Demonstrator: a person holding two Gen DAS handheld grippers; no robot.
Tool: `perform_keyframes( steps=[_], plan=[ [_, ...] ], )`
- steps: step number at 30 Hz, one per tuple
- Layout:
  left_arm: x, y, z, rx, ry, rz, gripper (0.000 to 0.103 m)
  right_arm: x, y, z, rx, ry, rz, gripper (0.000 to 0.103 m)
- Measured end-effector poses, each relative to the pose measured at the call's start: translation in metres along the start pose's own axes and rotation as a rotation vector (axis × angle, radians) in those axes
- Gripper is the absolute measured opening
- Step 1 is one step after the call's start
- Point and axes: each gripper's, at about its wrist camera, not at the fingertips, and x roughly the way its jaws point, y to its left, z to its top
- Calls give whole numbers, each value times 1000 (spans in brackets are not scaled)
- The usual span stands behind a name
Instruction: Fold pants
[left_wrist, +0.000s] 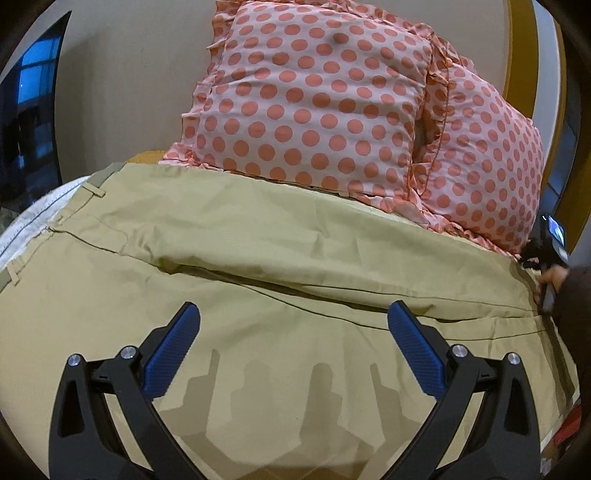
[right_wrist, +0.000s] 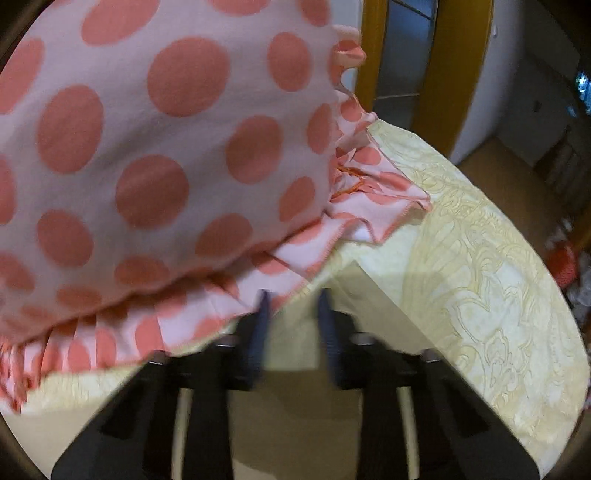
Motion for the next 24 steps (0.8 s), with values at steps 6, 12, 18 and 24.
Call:
perform_keyframes(
  steps=[6,12,18,24],
  plan=[
    [3,4,0,-27,19,-1,101,-51,-52,-40,115,-82,244,5],
    [0,5,-1,-44,7,22,101,-139,-112,-108,238,-207,523,5],
    [-4,0,-1,-14,-14,50,101,-135,-156,-179,352,-48,538,5],
    [-26,-1,8,38,-76,115,101,-131,-166,-186,456,10,604,37]
  ],
)
